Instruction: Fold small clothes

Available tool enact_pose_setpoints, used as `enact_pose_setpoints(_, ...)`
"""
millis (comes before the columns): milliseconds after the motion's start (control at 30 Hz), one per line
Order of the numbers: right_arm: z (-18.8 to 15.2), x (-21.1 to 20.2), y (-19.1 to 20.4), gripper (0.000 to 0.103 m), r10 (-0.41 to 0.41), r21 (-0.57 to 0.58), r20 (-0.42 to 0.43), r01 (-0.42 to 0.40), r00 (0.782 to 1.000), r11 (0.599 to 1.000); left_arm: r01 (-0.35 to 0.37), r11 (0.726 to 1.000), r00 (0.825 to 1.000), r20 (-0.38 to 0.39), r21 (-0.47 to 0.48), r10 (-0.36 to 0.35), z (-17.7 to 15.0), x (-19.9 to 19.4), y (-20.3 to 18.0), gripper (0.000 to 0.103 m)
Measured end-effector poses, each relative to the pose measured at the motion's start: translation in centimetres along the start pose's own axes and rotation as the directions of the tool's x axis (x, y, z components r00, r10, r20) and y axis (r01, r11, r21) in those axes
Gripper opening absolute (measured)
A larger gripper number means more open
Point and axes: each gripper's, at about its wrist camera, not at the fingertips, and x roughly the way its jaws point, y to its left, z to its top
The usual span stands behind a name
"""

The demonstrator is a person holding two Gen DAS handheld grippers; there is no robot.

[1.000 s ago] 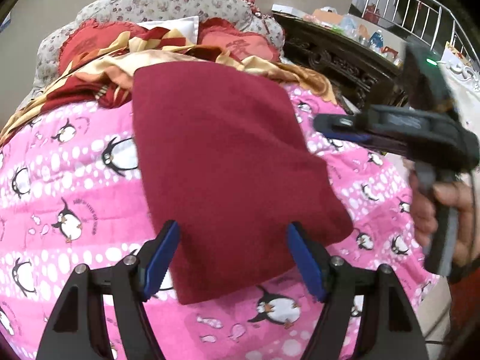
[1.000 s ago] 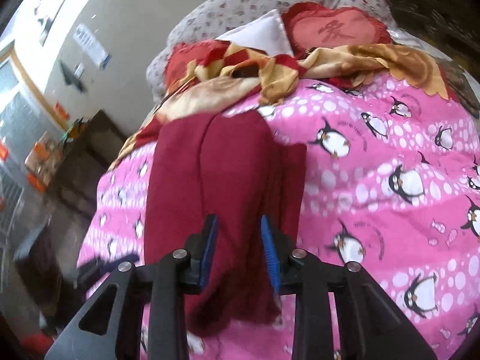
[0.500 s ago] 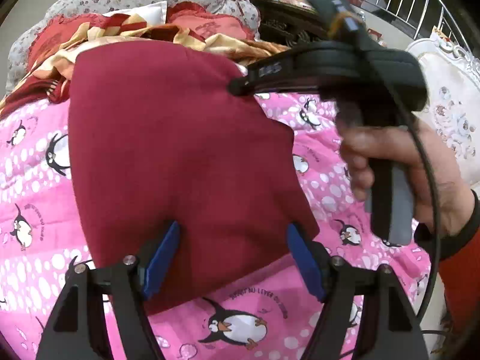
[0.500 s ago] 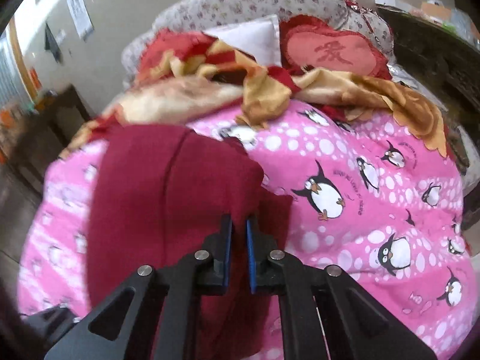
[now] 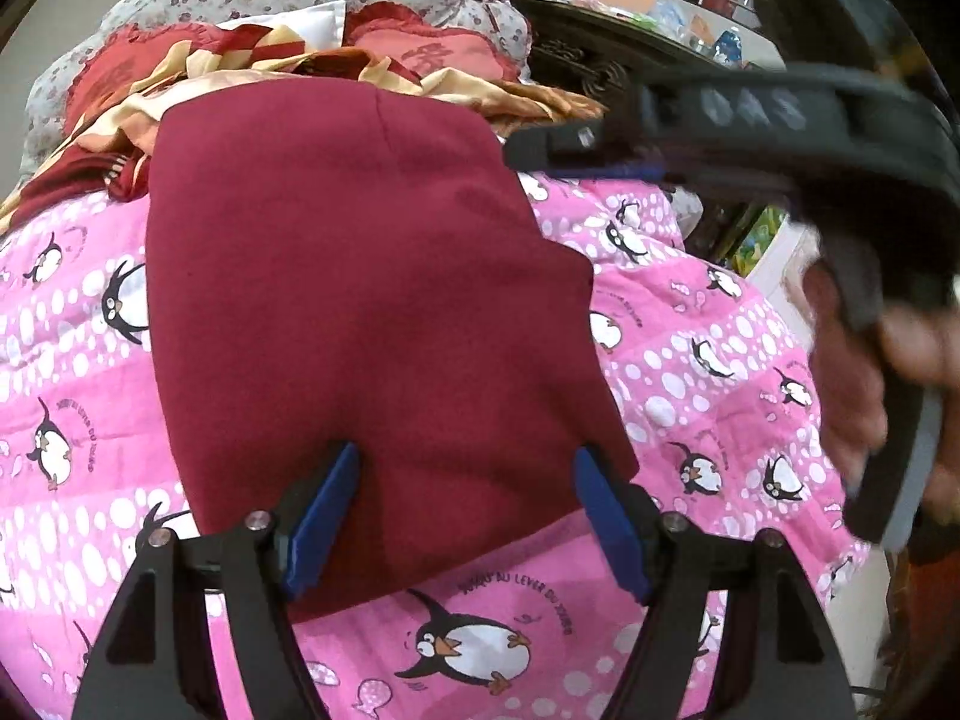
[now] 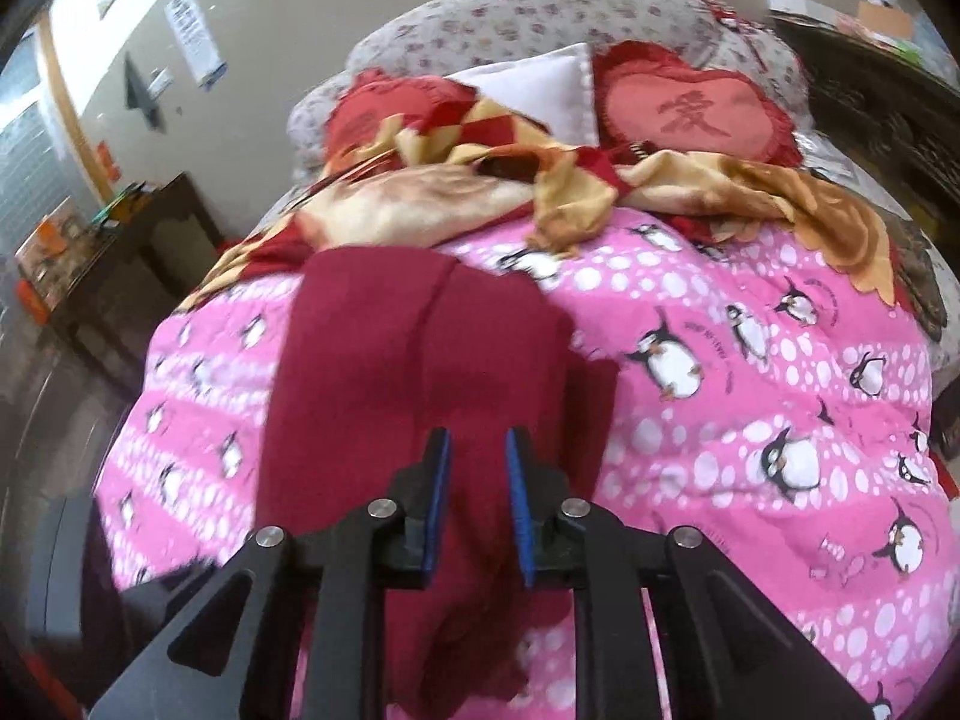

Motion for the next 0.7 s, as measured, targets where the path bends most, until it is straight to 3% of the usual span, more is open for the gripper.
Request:
enact_pose_setpoints(167, -2.0, 0.9, 0.9, 0.036, 0.005, -0.022, -0.041, -0.006, 0.999, 1.0, -0.021, 1.0, 1.0, 0.015, -0.01, 0.021, 0.0, -1.3, 0.1, 0.077)
enact_pose_setpoints(333, -3.5, 2.6, -0.6, 0.036, -0.084, -0.02, -0.074, 0.082, 0.994, 0.996, -0.06, 0.998, 0.998, 0.025, -0.008, 0.06, -0.2, -2.3, 0.7, 0.078)
enact_pose_setpoints(400, -3.8, 2.8, -1.0, 0.042, -0.087, -0.006, -0.074, 0.087, 0.993, 0.996, -0.069, 0.998, 0.997, 0.026, -0.014, 0.069, -0.3, -2.5, 1.0, 0.078)
enact_pose_setpoints(700, -4.0, 0.5, -1.2, 0.044, -0.036, 0.093, -0.035, 0.039, 0.999, 0.995, -0.096, 0.994, 0.995, 0.03, -0.047, 0.097, -0.2, -2.8, 2.6, 0.078)
